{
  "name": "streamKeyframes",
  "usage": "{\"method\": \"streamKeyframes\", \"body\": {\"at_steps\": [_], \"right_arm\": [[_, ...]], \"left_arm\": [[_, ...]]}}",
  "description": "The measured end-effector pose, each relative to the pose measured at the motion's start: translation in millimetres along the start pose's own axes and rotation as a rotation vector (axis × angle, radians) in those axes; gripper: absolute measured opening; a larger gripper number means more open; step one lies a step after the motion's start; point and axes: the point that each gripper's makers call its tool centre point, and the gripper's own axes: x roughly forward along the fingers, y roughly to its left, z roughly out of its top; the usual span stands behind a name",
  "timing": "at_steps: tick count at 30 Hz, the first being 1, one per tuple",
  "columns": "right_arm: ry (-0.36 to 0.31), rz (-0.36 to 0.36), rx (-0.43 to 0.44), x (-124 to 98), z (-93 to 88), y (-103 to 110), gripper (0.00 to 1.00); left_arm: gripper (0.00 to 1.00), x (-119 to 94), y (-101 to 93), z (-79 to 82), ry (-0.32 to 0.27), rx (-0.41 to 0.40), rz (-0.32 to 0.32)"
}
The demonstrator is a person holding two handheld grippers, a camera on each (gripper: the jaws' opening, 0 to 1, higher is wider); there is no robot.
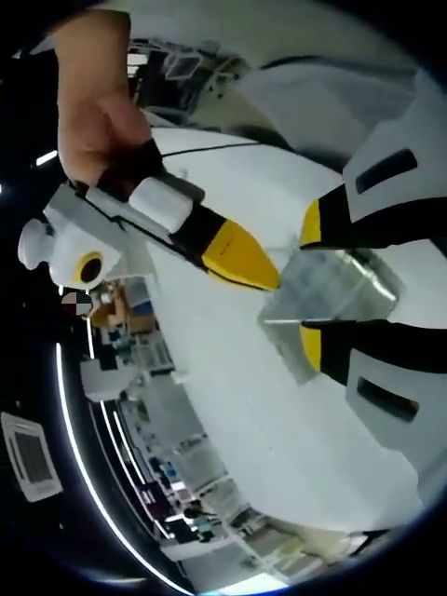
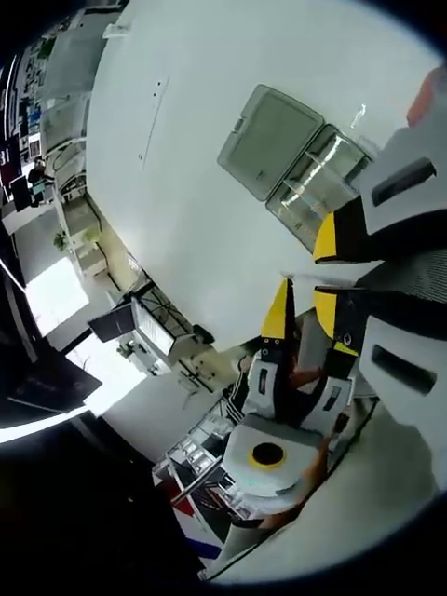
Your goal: Insert the divider into the dual guide fixture by aligning both edges with the guide slots and pushing it downward to the bottom, including one-sided entry, uneven engagement, binding, and posture correction.
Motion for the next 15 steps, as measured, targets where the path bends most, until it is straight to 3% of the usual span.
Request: {"method": "streamKeyframes", "body": {"at_steps": [7,15], "right_arm": [[0.030,-0.009,0.011,1.6,-2.9,-1.9,0.03],[0.015,-0.015,0.017,-1.6,3.8,-3.1,0.04]], "left_arm": [[0.25,1.2,-2.4,4.1,-0.001,0.039,0.001],[0.25,1.4,-1.3,6.2,-0.005,0.055,0.009]]}}
